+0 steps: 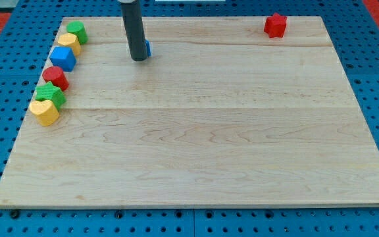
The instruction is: Move the blue triangle towards the red star
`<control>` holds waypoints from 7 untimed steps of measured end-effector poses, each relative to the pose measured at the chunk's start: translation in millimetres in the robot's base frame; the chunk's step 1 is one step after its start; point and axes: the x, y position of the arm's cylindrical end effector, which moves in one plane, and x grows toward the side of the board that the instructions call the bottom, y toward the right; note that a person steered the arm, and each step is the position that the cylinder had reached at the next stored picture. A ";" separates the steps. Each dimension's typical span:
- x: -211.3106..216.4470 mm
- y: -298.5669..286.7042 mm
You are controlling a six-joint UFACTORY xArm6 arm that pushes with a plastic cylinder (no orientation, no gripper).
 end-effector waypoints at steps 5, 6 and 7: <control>-66.6 43.6; -75.3 -6.9; -31.1 16.6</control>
